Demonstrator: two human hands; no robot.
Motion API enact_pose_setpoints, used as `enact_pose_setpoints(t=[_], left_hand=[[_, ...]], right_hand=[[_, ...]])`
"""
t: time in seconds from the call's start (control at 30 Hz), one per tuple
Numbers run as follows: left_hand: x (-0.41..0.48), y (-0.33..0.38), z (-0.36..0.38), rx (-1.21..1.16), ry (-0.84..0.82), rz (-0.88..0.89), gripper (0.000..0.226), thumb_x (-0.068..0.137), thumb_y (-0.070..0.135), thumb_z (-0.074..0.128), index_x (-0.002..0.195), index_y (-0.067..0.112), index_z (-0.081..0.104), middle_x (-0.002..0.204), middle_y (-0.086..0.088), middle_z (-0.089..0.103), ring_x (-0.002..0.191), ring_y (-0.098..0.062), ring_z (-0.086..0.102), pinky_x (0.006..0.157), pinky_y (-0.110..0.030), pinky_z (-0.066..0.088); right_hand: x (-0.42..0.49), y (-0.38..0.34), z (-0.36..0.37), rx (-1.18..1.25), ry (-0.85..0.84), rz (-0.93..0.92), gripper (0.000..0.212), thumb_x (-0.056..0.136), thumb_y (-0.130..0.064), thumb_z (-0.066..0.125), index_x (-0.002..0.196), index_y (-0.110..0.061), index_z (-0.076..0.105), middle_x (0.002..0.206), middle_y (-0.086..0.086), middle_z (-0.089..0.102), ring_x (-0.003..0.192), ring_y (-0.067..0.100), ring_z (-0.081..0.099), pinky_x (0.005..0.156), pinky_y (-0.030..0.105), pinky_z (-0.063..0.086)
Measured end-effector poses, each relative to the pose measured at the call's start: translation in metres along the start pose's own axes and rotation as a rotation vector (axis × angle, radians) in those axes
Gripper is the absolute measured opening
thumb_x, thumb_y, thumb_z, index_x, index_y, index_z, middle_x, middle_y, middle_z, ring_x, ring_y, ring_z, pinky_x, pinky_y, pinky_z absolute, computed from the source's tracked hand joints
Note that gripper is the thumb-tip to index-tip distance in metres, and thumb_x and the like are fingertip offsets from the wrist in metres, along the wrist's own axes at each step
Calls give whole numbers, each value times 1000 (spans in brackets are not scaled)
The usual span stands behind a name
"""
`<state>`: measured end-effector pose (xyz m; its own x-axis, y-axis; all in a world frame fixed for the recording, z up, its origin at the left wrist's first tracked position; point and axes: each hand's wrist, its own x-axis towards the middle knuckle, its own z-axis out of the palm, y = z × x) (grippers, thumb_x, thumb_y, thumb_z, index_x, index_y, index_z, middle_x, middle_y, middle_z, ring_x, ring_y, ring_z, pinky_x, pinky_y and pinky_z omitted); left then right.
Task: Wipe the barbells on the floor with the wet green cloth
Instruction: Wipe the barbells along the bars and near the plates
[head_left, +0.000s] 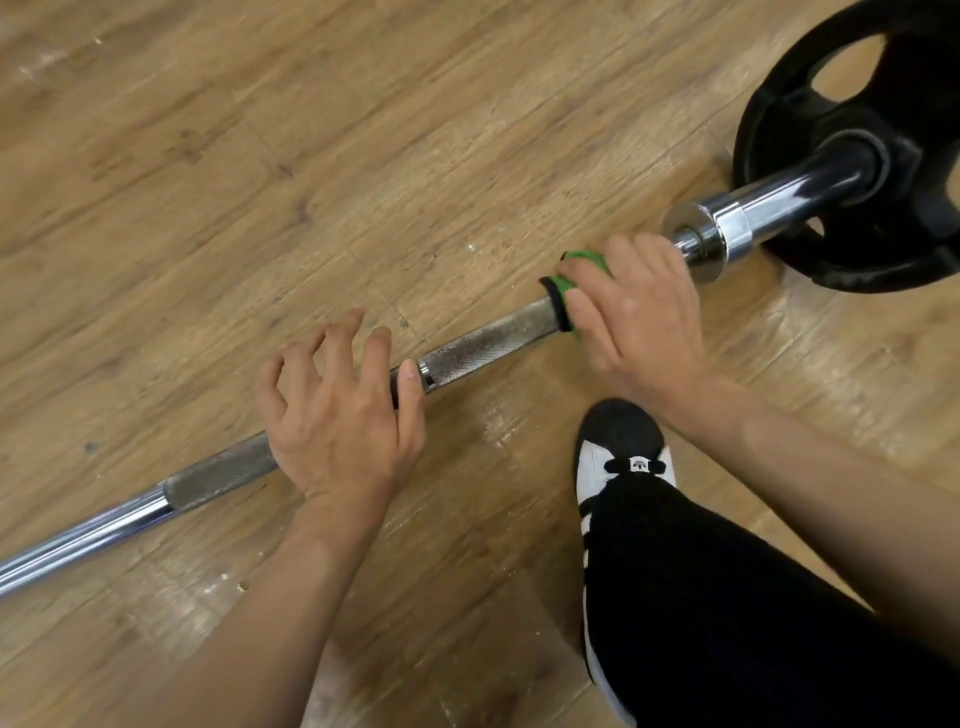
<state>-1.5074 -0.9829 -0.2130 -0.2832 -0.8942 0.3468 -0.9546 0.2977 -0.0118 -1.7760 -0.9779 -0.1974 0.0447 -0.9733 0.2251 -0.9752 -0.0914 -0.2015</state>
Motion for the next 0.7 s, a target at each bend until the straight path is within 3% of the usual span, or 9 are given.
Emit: enact_pose_setpoints(t=[0.1, 0.2, 0.27, 0.33, 0.47, 0.6, 0.7], left_hand=[[5, -2, 2, -8, -31, -14, 44, 108, 39, 36, 113, 15, 72, 130, -4, 70, 113, -34, 61, 101, -51, 39], [12, -3, 3, -3, -55, -28, 46, 109, 40, 33, 112, 15, 72, 129, -3, 69, 112, -34, 60, 102, -50, 36], [17, -5, 5, 5, -63, -27, 47, 109, 41, 33, 111, 15, 73, 129, -3, 70, 112, -34, 60, 102, -50, 35], [21, -7, 6, 10, -55, -12, 47, 110, 41, 34, 107, 14, 73, 127, -3, 71, 110, -33, 60, 102, -49, 36], [30, -13, 9, 0, -49, -17, 46, 110, 42, 36, 107, 14, 72, 127, -3, 71, 110, -34, 60, 102, -49, 35], [41, -19, 11, -14, -81, -28, 54, 109, 49, 31, 111, 13, 72, 128, -4, 70, 111, -35, 57, 100, -49, 33], [46, -21, 14, -29, -117, -25, 58, 105, 57, 35, 113, 13, 71, 130, -6, 69, 112, -36, 55, 100, -49, 32]], right_hand=[[3, 12, 2, -23, 92, 205, 61, 112, -41, 23, 105, -5, 72, 100, 16, 60, 94, 35, 54, 95, 46, 37], [10, -34, 16, 40, 155, 364, 62, 110, -45, 24, 112, -8, 73, 117, 18, 62, 114, 36, 55, 117, 53, 29], [8, -72, 24, 99, 115, 278, 59, 108, -46, 27, 117, -9, 72, 124, 18, 61, 121, 34, 53, 122, 53, 22], [4, -95, 26, 135, 5, 80, 63, 107, -48, 25, 127, -8, 69, 131, 20, 60, 127, 36, 51, 123, 50, 19], [17, -65, 31, 85, -62, -271, 65, 109, -49, 22, 138, -6, 62, 134, 23, 61, 122, 37, 55, 118, 48, 29], [29, -6, 28, 35, 86, -143, 58, 110, -40, 28, 126, -1, 68, 122, 25, 64, 109, 35, 58, 106, 49, 38], [32, 25, 25, -4, 160, 27, 50, 110, -33, 33, 127, 0, 66, 125, 24, 62, 113, 38, 55, 114, 53, 35]])
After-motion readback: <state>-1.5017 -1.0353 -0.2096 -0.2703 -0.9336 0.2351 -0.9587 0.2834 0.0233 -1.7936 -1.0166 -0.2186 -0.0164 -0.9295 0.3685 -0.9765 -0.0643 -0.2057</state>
